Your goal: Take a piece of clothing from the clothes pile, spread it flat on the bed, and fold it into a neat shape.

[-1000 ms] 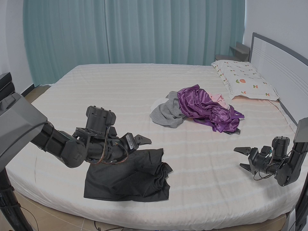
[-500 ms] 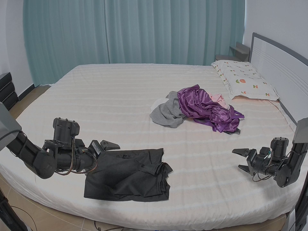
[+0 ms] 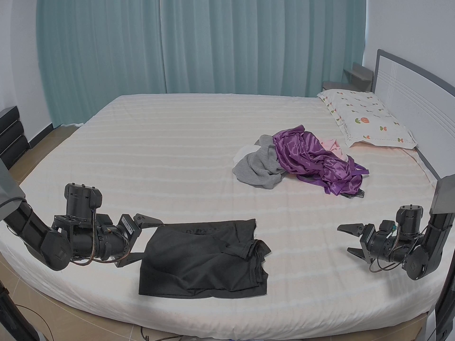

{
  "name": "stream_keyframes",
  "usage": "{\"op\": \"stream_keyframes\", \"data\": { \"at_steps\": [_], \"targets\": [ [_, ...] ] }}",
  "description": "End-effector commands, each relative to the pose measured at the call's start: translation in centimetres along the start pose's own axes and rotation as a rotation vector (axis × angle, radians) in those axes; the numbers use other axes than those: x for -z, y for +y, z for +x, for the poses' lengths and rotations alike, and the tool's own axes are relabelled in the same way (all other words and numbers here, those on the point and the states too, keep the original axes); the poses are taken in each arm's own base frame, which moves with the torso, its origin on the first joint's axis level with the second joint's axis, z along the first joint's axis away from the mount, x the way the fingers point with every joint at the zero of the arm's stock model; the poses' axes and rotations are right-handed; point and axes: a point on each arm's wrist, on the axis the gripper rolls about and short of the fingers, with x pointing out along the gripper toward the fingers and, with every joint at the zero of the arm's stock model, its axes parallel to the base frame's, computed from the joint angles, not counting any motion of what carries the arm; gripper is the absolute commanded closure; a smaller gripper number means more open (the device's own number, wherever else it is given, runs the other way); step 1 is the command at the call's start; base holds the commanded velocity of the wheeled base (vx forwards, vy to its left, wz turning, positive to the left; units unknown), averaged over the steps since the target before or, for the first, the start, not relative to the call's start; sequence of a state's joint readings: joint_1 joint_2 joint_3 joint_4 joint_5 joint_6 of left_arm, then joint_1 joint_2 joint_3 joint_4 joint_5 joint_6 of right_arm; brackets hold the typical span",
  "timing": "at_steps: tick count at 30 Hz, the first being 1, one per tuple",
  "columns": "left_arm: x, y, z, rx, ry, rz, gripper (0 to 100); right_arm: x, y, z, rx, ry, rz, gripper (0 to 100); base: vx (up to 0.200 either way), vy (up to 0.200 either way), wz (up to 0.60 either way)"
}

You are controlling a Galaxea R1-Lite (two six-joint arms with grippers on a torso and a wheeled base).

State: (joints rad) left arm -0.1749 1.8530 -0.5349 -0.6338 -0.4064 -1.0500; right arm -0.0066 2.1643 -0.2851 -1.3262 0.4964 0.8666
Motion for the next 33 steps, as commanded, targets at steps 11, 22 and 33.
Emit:
{"op": "stream_keyframes", "data": {
  "at_steps": [11,22,33],
  "targets": [
    [-0.8,1.6,1.8,-0.04,0.001,-0.032,0,1.3,0.8,0.4,-0.013,0.049,-0.024,0,0.0,0.2,0.0],
    [-0.9,2.4,2.8,-0.046,0.005,-0.032,0,2.5,1.7,0.8,-0.018,0.071,-0.065,0,0.0,0.073,0.0],
    [-0.8,2.7,3.4,-0.045,0.002,-0.029,0,4.7,2.7,1.3,-0.037,0.152,-0.147,0,0.0,0.0,0.0]
  ]
}}
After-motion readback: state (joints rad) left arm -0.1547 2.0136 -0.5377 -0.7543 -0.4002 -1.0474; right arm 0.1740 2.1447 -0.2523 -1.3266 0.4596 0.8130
